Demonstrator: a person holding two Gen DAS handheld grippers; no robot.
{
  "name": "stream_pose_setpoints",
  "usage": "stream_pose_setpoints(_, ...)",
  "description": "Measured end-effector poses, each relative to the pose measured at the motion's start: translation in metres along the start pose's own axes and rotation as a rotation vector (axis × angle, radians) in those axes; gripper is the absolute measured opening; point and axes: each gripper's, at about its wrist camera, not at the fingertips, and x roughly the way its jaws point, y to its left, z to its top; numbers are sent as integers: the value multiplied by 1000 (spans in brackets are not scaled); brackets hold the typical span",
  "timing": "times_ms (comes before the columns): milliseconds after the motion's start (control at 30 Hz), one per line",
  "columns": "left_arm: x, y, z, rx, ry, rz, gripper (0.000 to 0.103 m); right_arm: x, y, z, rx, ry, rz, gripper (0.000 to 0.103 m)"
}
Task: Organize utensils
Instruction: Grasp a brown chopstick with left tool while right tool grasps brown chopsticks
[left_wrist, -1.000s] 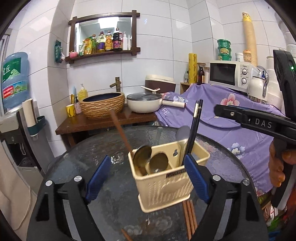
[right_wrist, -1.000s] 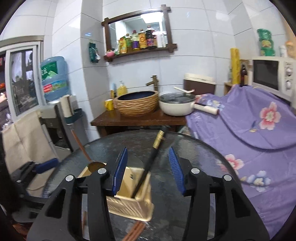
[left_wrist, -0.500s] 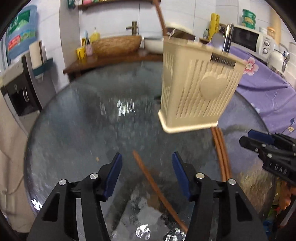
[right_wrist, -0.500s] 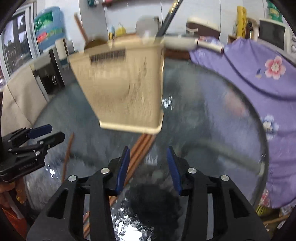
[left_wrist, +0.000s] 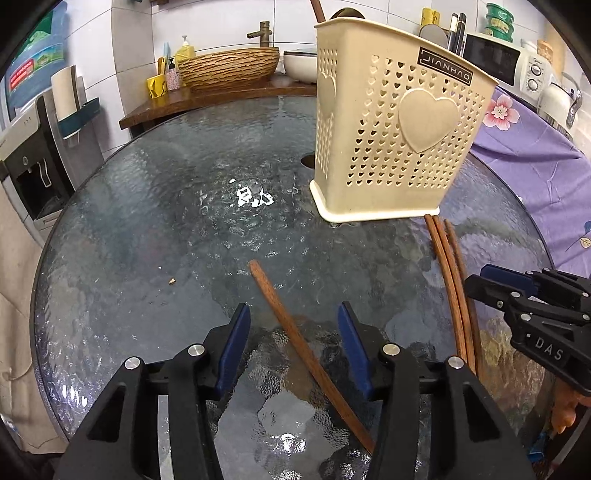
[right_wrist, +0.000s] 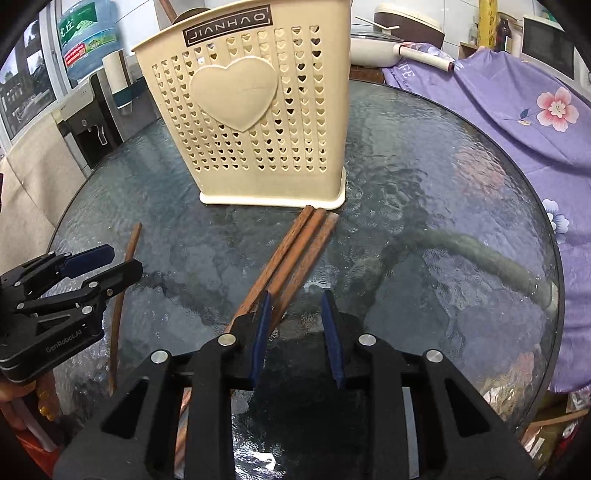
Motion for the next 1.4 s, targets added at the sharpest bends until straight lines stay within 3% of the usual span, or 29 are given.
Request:
stream_pose_setpoints(200,2,1,2,-5,3,-7,48,5,-12,7,33,38,53,25)
stream_pose_setpoints(667,9,0,3,-2,22,-1,43,25,-19,34,67,36,18,13)
stream_pose_setpoints(900,15,-3,14,15,34,-15,30,30,-21,40,41,47,39,11)
stream_pose_setpoints(1300,28,-10,30,36,58,-38,27,32,-14,45,45,43,-10,11)
stream_pose_setpoints(1400,31,-13,33,32,52,-25,17,35,-16,47,40,40,-19,11)
